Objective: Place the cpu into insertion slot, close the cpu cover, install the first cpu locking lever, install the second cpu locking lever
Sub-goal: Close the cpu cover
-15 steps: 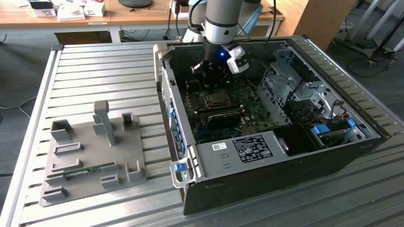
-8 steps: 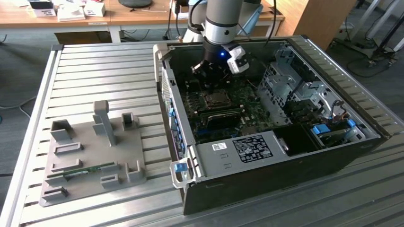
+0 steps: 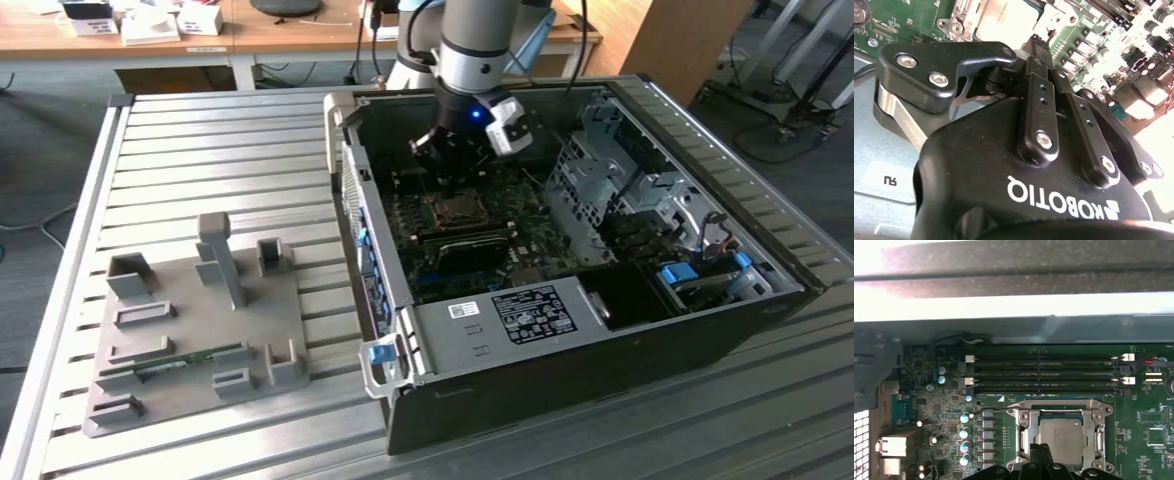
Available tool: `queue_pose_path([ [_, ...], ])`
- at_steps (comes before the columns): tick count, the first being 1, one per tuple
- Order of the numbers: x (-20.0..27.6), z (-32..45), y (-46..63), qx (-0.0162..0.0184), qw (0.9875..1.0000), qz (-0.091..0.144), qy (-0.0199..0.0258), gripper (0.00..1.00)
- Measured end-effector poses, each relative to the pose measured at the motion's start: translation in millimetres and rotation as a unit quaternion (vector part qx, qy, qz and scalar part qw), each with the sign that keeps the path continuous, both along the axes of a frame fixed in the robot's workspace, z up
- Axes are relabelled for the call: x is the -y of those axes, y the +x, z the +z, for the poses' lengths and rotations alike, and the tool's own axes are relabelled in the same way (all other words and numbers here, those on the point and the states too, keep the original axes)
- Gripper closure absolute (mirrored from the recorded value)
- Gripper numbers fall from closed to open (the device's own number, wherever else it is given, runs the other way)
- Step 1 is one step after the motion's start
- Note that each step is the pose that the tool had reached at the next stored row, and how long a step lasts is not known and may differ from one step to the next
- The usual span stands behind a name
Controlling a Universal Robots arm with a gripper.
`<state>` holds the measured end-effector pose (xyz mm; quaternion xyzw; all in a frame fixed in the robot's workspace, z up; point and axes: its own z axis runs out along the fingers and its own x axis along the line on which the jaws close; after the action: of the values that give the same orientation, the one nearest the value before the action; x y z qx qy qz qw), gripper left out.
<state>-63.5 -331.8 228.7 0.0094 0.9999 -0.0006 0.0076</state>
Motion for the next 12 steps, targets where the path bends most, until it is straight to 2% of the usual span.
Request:
queue_pose_path([
  [12,0.0,0.0,2.4,0.0000,1.0000,0.000,0.0000,0.89],
])
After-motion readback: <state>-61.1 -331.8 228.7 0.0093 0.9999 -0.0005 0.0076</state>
